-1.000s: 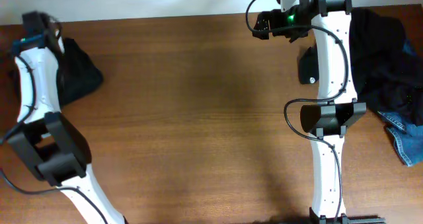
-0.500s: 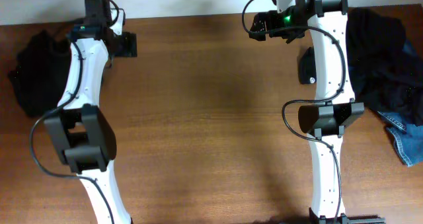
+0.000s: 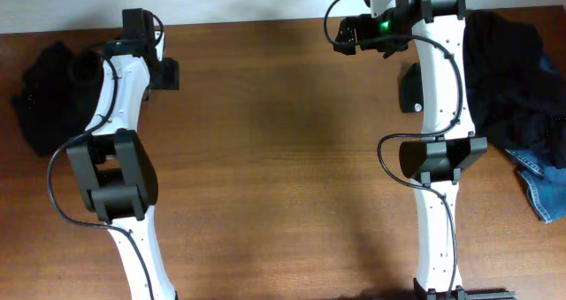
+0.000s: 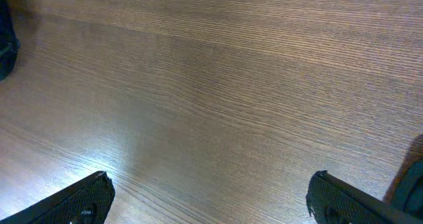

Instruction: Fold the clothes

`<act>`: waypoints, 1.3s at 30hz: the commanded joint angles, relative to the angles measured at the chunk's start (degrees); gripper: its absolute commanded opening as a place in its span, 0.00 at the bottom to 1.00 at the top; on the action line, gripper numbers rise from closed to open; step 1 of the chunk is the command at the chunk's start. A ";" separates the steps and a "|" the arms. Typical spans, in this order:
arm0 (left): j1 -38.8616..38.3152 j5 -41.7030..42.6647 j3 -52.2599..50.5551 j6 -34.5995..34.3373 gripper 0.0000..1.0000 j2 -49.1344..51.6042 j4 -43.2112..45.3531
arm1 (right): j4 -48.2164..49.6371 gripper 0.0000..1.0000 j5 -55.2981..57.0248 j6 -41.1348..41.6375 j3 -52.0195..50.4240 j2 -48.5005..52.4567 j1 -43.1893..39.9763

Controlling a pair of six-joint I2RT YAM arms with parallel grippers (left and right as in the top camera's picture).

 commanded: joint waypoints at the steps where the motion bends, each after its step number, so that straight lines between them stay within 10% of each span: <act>1: 1.29 -4.39 -0.07 0.72 0.76 1.86 -1.14 | -0.04 0.99 -0.13 -0.74 0.20 -1.51 0.35; 22: 1.99 -3.87 -0.07 -1.92 0.75 4.55 -15.80 | 0.87 0.99 -0.13 -0.74 0.20 -1.49 0.37; 39: -3.65 -0.07 0.72 1.36 0.76 -5.18 -11.28 | 0.90 0.99 -0.13 -0.74 0.20 -1.49 0.35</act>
